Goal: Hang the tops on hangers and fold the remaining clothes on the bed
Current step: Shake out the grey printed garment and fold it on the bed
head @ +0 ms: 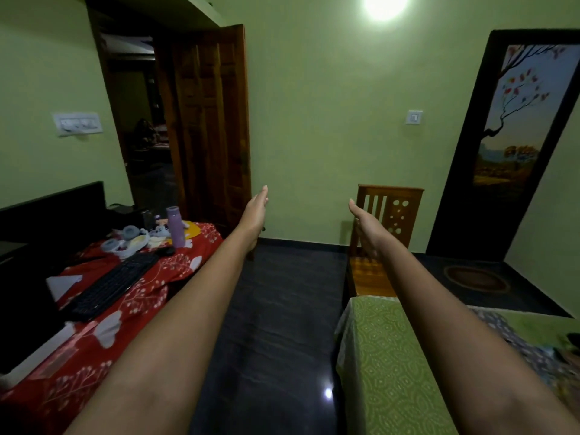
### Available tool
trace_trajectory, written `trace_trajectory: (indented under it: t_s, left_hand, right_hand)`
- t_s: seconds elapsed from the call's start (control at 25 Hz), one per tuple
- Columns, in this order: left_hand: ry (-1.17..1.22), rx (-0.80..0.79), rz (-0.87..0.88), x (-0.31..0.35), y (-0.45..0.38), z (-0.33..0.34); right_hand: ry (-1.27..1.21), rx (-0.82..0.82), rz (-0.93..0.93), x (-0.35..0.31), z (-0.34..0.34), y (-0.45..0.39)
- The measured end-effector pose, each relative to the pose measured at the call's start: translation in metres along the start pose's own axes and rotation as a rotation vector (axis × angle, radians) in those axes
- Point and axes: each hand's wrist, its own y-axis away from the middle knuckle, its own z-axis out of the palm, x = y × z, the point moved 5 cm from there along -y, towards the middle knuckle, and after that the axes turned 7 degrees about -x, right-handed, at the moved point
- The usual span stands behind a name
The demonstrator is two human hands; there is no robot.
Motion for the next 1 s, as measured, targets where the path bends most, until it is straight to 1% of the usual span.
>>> trace_trajectory:
  t_s: [0.16,0.32,0.56,0.72,0.8,0.92,1.0]
  left_hand:
    - [-0.024,-0.066,0.008,0.001,-0.121,0.008]
    - [-0.03,-0.067,0.042,0.01,-0.246,0.02]
    - [-0.035,-0.175,0.019,-0.035,-0.389,0.091]
    - [0.023,-0.252,0.024,-0.05,-0.487,0.162]
    - [0.021,-0.329,0.026,-0.046,-0.535,0.208]
    - [0.079,-0.453,0.074,-0.031,-0.591,0.293]
    - [0.103,-0.586,0.097,-0.028,-0.613,0.363]
  right_hand:
    - [0.073,0.067,-0.011,-0.018,-0.044,-0.108]
    - [0.035,0.194,-0.051,-0.04,-0.095,-0.208]
    - [0.012,0.259,-0.031,-0.005,-0.17,-0.328]
    - [0.0,0.313,-0.042,0.008,-0.251,-0.397]
    - [-0.046,0.378,-0.032,0.005,-0.302,-0.421]
    - [-0.094,0.508,-0.082,-0.006,-0.381,-0.433]
    - [-0.103,0.615,-0.063,0.001,-0.433,-0.422]
